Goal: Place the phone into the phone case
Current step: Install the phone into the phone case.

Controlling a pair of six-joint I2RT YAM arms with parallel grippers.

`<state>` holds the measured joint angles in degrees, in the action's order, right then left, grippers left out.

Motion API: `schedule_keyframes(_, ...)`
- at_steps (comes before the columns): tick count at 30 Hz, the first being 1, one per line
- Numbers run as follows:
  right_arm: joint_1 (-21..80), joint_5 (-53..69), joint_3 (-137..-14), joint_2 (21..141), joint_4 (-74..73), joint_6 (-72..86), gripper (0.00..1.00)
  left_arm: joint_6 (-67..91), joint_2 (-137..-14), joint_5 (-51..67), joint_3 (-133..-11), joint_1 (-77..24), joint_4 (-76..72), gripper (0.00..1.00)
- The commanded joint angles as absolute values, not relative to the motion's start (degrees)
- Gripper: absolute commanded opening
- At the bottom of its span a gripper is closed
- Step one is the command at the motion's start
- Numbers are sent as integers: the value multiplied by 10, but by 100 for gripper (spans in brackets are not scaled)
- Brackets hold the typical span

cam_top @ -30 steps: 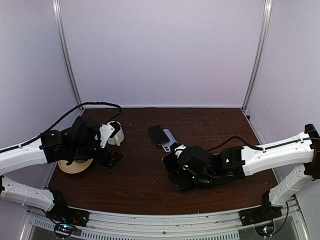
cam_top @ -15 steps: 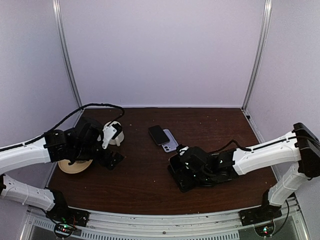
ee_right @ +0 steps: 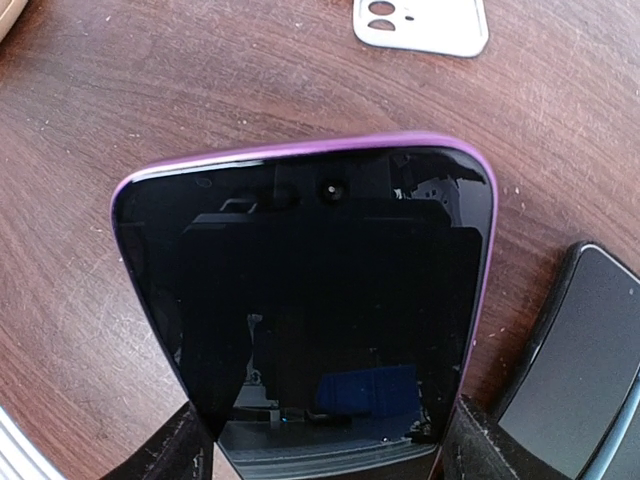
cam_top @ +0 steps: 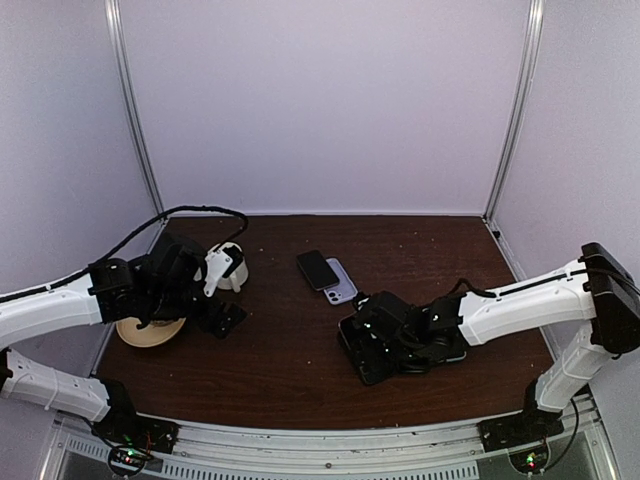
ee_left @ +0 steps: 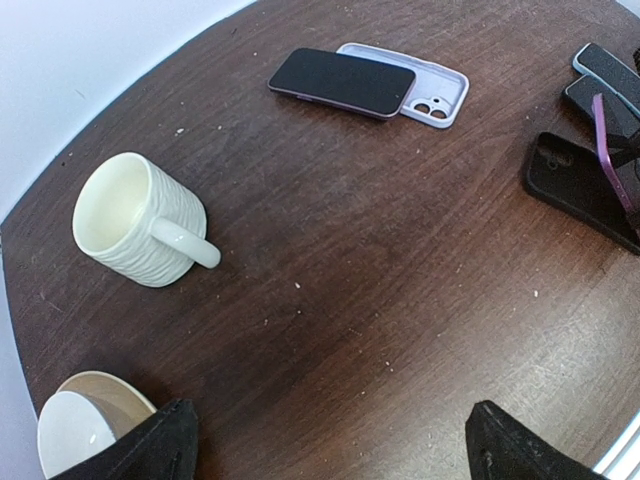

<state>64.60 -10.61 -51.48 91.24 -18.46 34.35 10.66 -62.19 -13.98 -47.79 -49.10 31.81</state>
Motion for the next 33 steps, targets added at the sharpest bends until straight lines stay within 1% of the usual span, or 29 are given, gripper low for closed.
schedule_keyframes(1, 645, -109, -534, 910, -207, 371, 24, 103, -624, -132, -482, -485, 314, 97)
schedule_keyframes(17, 645, -120, -563, 964, -264, 429, 24, 104, -621, -129, -482, -483, 314, 97)
schedule_keyframes(25, 645, -128, -565, 987, -271, 422, 24, 103, -621, -127, -482, -483, 314, 98)
schedule_keyframes(29, 645, -134, -579, 1006, -291, 420, 28, 103, -621, -127, -482, -482, 314, 98)
schedule_keyframes(33, 645, -144, -587, 1012, -309, 426, 39, 104, -621, -125, -482, -479, 314, 98)
